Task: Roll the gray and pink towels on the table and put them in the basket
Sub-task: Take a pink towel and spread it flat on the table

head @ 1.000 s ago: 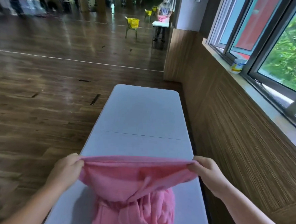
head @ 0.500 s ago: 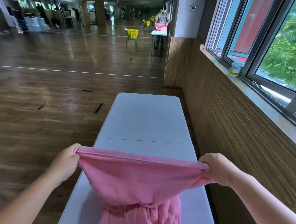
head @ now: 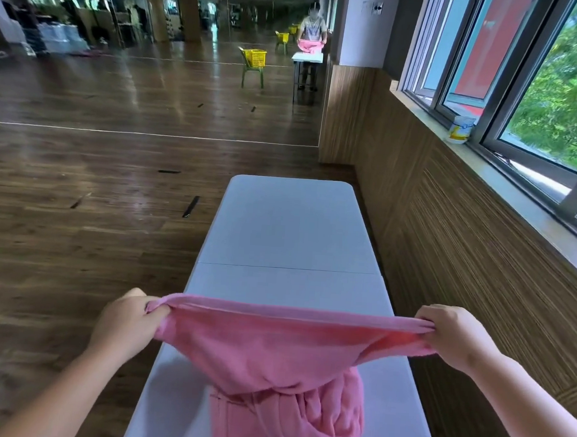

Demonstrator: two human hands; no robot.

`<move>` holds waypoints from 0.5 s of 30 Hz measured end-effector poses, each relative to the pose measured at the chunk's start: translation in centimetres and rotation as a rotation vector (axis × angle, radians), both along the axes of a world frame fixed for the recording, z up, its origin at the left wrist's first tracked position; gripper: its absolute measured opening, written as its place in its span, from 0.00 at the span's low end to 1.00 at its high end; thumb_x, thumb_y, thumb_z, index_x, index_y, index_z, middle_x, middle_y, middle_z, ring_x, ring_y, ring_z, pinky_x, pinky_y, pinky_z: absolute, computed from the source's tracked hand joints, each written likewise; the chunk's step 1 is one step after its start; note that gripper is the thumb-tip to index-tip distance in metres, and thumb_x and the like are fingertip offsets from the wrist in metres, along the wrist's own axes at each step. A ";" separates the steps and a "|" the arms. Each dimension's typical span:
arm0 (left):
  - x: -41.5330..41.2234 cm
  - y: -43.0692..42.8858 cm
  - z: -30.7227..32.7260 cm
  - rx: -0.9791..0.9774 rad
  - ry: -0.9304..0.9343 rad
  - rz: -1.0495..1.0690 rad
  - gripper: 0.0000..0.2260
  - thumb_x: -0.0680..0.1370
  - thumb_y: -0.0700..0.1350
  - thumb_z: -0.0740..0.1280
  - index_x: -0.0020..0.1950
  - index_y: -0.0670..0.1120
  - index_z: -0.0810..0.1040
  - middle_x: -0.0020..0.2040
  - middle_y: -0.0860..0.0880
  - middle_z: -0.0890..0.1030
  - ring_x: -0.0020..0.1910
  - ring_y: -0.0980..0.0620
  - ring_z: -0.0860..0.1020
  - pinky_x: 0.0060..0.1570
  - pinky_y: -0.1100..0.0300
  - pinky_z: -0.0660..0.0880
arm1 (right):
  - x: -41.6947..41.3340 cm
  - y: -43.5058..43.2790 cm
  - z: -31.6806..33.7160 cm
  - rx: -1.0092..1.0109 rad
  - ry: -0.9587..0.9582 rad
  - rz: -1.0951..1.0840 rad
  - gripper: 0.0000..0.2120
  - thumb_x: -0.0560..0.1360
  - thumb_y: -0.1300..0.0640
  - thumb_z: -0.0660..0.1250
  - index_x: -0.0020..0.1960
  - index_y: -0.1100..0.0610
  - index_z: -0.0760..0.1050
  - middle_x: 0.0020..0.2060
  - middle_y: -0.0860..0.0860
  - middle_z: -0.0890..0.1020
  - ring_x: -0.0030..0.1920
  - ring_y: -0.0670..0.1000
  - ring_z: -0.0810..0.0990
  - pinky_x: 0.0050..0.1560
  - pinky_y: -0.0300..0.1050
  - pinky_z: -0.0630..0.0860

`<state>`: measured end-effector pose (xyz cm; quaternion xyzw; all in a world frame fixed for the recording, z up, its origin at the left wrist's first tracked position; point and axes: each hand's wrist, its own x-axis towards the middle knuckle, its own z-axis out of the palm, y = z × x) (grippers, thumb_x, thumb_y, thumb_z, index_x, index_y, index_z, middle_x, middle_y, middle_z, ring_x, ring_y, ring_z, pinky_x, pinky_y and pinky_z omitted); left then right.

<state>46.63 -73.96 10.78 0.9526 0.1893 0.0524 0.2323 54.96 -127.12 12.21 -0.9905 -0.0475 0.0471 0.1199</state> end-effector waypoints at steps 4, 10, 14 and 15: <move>0.0 -1.4 0.5 -0.021 0.120 -0.010 0.14 0.74 0.54 0.64 0.31 0.51 0.78 0.31 0.50 0.79 0.32 0.50 0.78 0.35 0.56 0.73 | 0.2 0.5 -0.4 0.040 0.089 -0.024 0.05 0.67 0.58 0.64 0.35 0.50 0.76 0.28 0.46 0.80 0.31 0.46 0.80 0.31 0.45 0.75; -2.6 -6.8 -6.6 -0.215 0.465 -0.200 0.08 0.75 0.55 0.68 0.38 0.57 0.83 0.36 0.50 0.84 0.39 0.50 0.83 0.39 0.60 0.74 | -3.7 5.7 -7.2 0.138 0.512 0.036 0.10 0.78 0.48 0.61 0.46 0.50 0.78 0.42 0.49 0.84 0.42 0.48 0.82 0.44 0.43 0.78; -3.8 -12.7 -10.5 -0.444 0.431 -0.240 0.04 0.77 0.51 0.65 0.47 0.61 0.79 0.50 0.54 0.83 0.49 0.53 0.81 0.48 0.59 0.76 | -5.7 10.1 -11.6 0.171 0.632 0.137 0.07 0.77 0.52 0.59 0.41 0.48 0.71 0.46 0.56 0.78 0.47 0.53 0.77 0.52 0.50 0.78; -3.7 -14.2 -10.4 -0.545 0.425 -0.245 0.07 0.77 0.52 0.66 0.51 0.62 0.79 0.50 0.55 0.84 0.50 0.54 0.82 0.50 0.58 0.77 | -5.8 11.0 -12.4 0.205 0.666 0.133 0.05 0.75 0.51 0.60 0.43 0.50 0.73 0.46 0.56 0.79 0.48 0.54 0.78 0.52 0.49 0.79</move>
